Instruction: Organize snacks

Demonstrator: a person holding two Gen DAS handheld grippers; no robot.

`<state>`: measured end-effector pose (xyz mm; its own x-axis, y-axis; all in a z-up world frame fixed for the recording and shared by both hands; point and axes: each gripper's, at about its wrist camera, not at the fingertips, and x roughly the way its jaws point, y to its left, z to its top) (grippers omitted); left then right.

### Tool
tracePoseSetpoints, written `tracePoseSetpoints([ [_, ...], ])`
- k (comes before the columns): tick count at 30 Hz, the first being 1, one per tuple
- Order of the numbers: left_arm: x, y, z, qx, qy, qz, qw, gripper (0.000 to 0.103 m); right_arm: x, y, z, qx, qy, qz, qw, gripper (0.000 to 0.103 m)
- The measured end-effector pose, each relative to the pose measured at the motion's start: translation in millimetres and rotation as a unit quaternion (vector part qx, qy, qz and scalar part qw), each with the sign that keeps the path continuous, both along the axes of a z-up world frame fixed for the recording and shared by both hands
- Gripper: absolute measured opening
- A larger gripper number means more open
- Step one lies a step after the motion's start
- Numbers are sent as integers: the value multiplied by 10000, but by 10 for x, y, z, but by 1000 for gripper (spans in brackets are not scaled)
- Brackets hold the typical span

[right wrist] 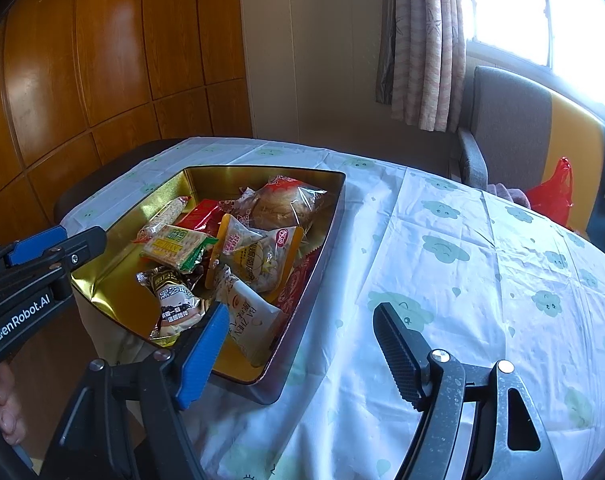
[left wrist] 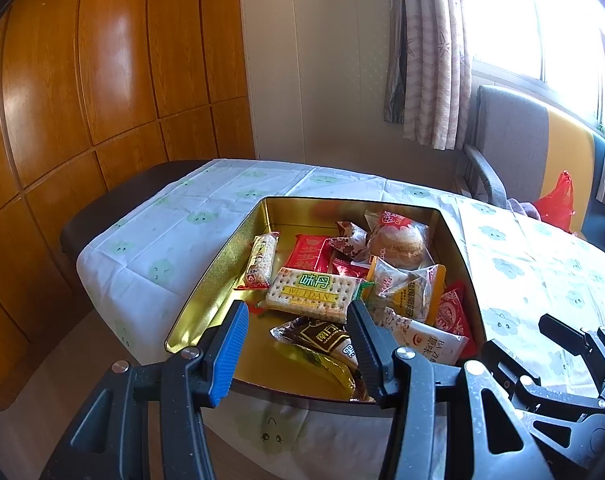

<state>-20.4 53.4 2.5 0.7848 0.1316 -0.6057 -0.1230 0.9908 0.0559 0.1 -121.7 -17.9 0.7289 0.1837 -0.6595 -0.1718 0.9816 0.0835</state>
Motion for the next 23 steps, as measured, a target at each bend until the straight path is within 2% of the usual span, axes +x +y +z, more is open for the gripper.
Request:
tracePoseSetpoints([
  [14, 5, -10, -7, -35, 50, -95, 9999, 52, -4, 3, -1, 7, -11, 22, 10000, 77],
  [18, -14, 5, 20, -55, -107, -81, 9999, 39, -19, -16, 10, 38, -57, 15, 10000, 77],
  [23, 6, 10, 29, -66, -82, -158, 9998, 37, 9, -137, 24, 245, -1, -50, 9997, 77],
])
